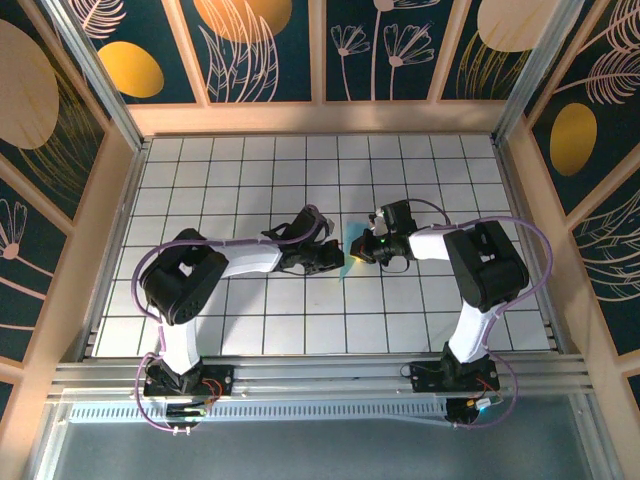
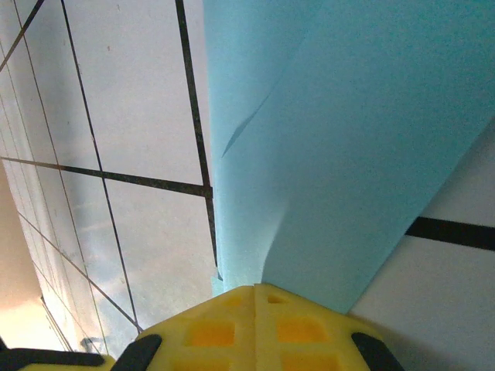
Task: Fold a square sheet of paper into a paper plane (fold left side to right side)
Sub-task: Fold the wing for the fifth time at the center of the table.
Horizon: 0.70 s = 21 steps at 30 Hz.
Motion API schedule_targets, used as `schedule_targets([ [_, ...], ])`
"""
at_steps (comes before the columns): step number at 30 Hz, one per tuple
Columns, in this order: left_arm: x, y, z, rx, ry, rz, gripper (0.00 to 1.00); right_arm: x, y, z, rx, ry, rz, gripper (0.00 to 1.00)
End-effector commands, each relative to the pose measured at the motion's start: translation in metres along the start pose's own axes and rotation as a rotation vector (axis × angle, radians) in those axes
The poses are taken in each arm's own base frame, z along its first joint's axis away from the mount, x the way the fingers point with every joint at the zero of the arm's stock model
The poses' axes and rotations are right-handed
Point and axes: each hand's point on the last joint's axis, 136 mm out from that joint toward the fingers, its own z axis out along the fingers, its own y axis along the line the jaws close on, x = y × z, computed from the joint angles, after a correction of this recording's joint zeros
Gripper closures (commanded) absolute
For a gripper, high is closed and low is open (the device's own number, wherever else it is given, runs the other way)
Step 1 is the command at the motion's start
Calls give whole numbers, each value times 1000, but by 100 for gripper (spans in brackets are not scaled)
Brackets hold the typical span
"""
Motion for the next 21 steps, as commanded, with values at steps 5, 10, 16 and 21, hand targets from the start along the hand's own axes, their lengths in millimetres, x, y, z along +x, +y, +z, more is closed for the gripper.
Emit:
schedule_targets([
  [5, 14, -6, 9, 57, 93, -29, 100, 24, -49, 11, 164, 64, 75, 100],
  [10, 13, -6, 13, 58, 101, -22, 100, 25, -50, 10, 171, 64, 73, 100],
  [16, 14, 1, 18, 24, 107, -18, 100, 25, -51, 10, 178, 64, 69, 100],
  [21, 15, 14, 18, -27, 94, -24, 100, 24, -52, 10, 185, 63, 67, 100],
])
